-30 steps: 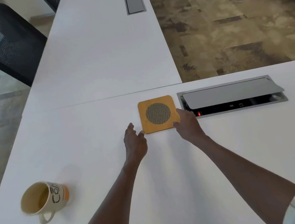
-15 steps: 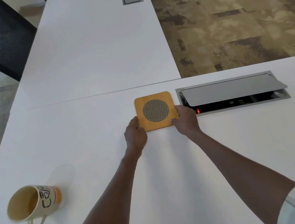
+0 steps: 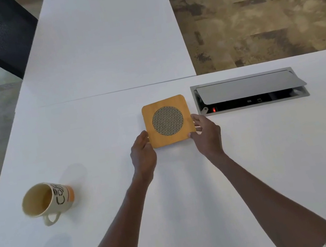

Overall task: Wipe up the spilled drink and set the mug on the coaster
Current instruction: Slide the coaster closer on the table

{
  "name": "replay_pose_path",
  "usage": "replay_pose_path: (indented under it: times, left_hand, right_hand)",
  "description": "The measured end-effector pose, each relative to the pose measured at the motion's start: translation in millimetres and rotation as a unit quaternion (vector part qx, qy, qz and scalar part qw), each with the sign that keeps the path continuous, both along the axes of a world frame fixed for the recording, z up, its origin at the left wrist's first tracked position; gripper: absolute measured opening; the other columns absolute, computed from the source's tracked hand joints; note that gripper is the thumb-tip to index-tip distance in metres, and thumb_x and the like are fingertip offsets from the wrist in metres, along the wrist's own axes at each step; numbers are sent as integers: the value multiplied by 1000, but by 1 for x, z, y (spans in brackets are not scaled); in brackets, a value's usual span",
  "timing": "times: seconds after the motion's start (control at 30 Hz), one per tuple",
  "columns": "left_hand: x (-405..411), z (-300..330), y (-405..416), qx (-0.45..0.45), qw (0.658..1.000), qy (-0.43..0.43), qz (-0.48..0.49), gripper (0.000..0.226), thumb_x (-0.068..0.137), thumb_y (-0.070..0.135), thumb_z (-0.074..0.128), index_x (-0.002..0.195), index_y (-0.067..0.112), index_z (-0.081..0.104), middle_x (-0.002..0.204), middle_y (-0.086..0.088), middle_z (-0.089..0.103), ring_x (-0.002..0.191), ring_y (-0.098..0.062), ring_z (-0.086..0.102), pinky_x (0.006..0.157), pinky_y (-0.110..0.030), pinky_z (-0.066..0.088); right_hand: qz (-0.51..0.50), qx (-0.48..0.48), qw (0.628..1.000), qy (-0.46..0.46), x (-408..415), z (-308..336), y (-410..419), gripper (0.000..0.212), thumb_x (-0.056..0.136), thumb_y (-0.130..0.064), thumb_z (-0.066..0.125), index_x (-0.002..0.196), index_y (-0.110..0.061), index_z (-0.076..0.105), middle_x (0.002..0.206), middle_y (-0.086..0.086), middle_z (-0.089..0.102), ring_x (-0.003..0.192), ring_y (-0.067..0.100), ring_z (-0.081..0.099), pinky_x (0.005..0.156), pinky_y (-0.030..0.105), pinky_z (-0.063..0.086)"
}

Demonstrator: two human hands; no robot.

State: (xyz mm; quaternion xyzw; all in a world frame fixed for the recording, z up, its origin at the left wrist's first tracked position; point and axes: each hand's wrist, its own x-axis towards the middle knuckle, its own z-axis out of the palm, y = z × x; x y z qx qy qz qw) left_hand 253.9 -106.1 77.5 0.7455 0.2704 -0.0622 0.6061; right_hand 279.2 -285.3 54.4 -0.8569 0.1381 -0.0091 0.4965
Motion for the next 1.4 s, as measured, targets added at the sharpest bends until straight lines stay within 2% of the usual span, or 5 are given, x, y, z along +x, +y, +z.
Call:
replay_pose_path:
  times: [0.1,0.2,0.3,0.73,1.4]
  left_hand:
    - [-30,7,-1,-1,1000,10,19,72,88,-7,39,75,58,66,75,32,66,85,-1,59,84,-28,46]
    - [-62,5,-4,-3,999,9,47,52,92,-6,42,121,28,69,121,12,70,119,-12,62,109,-35,46]
    - [-94,4,-9,9,998,17,54,51,94,-6,42,136,14,62,137,1,65,128,-14,58,114,-40,43]
    - [-179,-8,-19,23,997,57,47,53,95,-5,40,141,16,58,140,-1,63,133,-19,55,116,-43,40]
    - [-208,-35,-9,71,996,49,-5,53,97,-4,37,144,14,54,142,-2,61,134,-20,53,118,-43,38]
  right_hand:
    - [1,3,1000,-7,-35,6,4,57,76,4,74,129,-14,59,117,4,69,101,18,66,94,34,53]
    - [-13,17,1000,0,-75,6,4,58,78,4,73,130,-18,58,120,2,67,102,16,66,95,37,53]
    - [-29,32,999,14,-113,2,1,58,78,3,73,129,-19,58,120,2,66,101,16,66,94,38,54]
    - [-25,15,999,39,-200,-12,-4,59,77,3,75,128,-20,59,116,6,67,99,18,67,92,37,54]
    - [11,-25,998,60,-226,-33,-3,57,78,1,75,129,-20,59,109,8,66,97,17,65,91,32,53]
